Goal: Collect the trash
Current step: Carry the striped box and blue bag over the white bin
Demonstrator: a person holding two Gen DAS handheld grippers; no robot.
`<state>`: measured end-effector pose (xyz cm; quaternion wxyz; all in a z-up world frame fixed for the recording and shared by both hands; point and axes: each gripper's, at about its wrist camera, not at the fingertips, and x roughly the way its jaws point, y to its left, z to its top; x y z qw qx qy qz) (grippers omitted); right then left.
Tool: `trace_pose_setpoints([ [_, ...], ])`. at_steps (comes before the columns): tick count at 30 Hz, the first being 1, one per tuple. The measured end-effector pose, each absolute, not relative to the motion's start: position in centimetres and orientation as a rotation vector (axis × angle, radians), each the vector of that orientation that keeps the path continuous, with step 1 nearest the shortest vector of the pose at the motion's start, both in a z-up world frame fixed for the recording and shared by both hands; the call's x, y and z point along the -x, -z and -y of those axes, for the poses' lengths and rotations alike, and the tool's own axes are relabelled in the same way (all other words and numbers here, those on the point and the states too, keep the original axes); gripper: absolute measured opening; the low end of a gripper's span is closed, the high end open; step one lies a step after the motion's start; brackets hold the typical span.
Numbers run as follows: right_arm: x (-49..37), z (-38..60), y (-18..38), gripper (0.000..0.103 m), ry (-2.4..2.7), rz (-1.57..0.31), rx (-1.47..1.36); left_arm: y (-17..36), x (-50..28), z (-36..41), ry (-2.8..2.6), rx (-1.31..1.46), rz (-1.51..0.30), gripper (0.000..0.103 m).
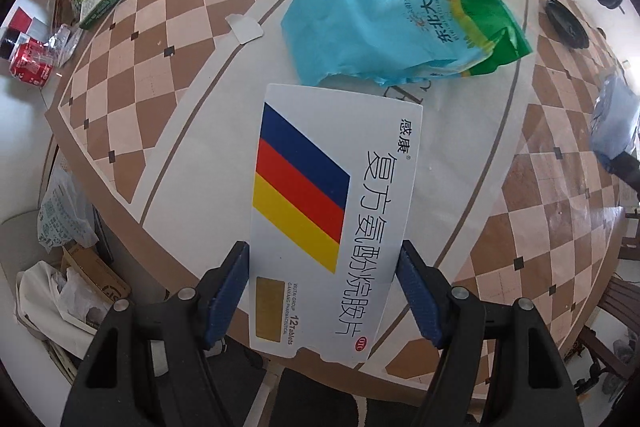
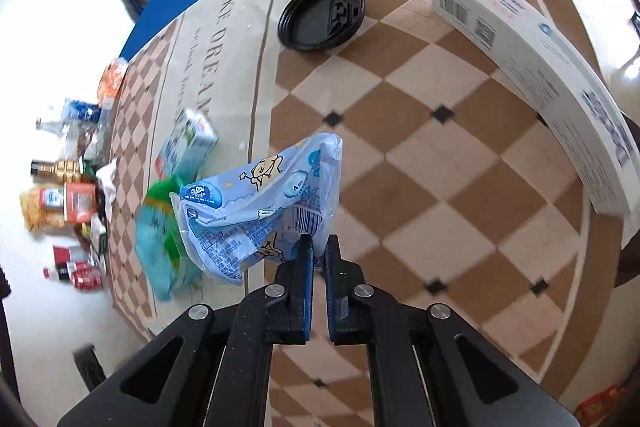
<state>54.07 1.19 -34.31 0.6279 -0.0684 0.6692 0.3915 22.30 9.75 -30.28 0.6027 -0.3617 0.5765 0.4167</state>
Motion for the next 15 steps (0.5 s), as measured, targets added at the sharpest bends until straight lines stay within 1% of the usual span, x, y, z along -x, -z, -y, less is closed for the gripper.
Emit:
trace_pose_setpoints([
  [7,-46.6,5.2,32.7,0.005,-0.926,-1.513,0.219,26.1,-20.4,-4.7,-0.905,0.773,-1.237,0.071],
  [10,-42.8,8.6,32.3,0.005,-0.926,-1.494,0.234,25.6,-18.1,-3.0,-0.866,0.756,-1.195,0.071],
  [15,-35.6,15.6,32.8,0.005,-0.9,-1.506,0.226,27.1,-12.1,0.6,-0.781,0.817,-1.151,0.071],
])
